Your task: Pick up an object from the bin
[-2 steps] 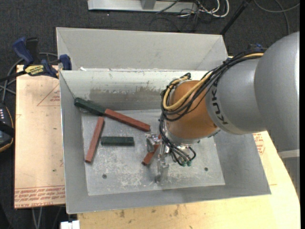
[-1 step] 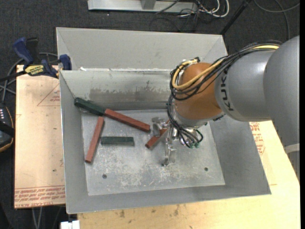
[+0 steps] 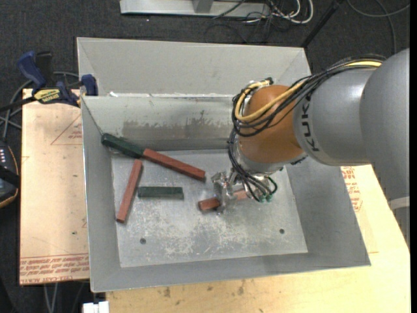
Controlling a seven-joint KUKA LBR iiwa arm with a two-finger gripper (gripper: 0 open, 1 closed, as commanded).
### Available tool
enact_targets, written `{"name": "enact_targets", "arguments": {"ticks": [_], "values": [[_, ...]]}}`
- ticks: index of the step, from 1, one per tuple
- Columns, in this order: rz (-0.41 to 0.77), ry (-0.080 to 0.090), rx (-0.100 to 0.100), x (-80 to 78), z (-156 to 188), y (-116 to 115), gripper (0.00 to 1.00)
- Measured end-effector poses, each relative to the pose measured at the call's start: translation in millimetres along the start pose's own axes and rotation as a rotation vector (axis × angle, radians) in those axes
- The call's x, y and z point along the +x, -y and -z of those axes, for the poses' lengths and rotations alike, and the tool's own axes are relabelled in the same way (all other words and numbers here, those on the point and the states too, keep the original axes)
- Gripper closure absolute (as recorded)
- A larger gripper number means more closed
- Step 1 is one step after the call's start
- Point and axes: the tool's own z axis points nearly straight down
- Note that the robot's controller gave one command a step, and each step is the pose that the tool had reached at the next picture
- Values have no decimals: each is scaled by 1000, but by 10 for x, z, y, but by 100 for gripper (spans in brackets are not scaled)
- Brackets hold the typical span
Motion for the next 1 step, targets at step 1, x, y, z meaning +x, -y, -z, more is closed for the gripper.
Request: {"name": "enact_targets", "arguments": {"ticks": [1], "values": [[144,-2,-1,704,1116,-498,100]]}}
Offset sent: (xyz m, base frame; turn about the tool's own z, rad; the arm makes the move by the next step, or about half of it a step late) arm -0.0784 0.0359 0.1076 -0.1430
